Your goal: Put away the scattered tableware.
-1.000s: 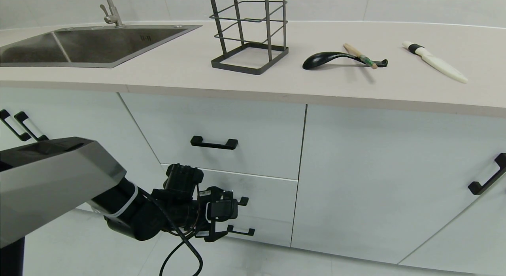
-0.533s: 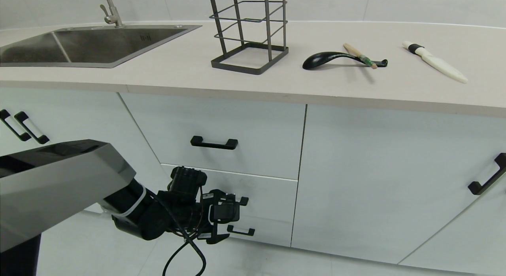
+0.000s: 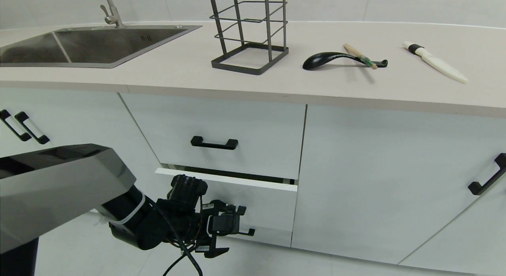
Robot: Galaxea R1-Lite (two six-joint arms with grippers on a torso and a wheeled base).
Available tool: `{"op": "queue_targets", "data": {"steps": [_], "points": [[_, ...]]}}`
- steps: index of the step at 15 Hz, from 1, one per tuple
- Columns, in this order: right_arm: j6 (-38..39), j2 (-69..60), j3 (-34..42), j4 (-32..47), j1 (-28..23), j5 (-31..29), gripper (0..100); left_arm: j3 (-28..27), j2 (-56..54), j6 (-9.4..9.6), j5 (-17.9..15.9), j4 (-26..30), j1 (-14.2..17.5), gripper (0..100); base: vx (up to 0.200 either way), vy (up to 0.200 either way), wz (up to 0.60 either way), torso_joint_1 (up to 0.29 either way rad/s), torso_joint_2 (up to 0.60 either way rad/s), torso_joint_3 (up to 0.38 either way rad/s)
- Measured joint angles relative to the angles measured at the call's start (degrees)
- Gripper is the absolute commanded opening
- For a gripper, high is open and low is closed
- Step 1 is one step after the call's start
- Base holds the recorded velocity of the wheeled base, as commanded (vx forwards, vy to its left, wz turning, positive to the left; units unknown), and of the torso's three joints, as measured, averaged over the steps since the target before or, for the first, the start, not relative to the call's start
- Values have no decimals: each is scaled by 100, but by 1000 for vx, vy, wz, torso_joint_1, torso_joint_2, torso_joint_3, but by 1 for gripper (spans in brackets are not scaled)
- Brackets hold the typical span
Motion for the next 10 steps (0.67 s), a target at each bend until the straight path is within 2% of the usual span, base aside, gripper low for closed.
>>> {"op": "queue_targets", "data": {"steps": [4,10], "points": [[0,0,0,0,0,0,0,239,-184,5,-2,-30,-16,100,0,0,0,0,0,0],[0,0,0,2,0,0,0,1221,-1485,-37,-66,-9,-27,100,0,0,0,0,0,0]]}}
